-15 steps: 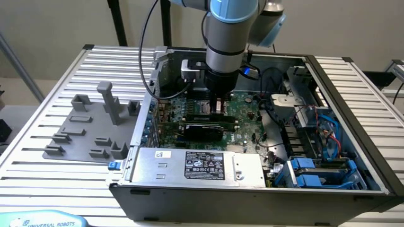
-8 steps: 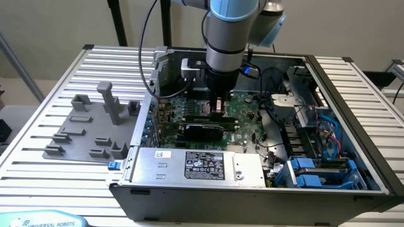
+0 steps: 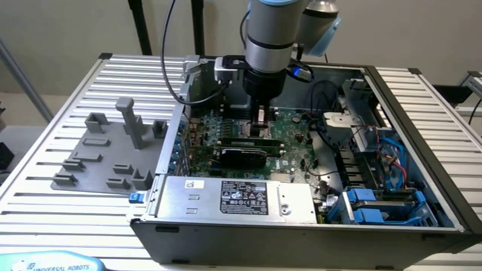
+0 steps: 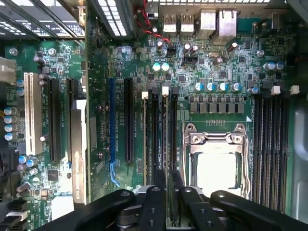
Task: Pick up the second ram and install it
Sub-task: 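Insert the second ram into the second slot, then press down the second ram until it locks into place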
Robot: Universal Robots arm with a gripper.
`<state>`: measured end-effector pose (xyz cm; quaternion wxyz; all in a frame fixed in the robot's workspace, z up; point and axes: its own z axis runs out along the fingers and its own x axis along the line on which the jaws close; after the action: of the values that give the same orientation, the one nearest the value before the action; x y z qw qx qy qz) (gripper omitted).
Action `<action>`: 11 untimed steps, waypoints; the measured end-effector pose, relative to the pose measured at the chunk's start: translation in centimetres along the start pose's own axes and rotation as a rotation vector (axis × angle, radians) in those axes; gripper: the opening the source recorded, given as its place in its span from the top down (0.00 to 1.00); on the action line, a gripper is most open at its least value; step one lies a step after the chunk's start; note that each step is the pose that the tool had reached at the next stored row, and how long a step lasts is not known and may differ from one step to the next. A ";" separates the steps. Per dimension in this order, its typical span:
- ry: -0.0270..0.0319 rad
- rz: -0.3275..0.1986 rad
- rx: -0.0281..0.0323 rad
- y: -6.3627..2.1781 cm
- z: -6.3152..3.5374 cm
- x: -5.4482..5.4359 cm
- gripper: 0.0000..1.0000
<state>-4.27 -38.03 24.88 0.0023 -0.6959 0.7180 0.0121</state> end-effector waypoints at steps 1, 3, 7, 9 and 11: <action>0.0000 0.000 0.0001 0.01 0.00 0.0 0.87; -0.0001 0.000 0.0001 0.01 0.00 0.0 0.89; 0.0000 0.000 0.0000 0.01 0.00 0.0 0.89; 0.0001 0.000 0.0000 0.01 0.00 0.0 0.89; 0.0001 0.000 0.0000 0.01 0.00 0.0 0.89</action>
<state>-4.28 -38.03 24.88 0.0023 -0.6959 0.7180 0.0120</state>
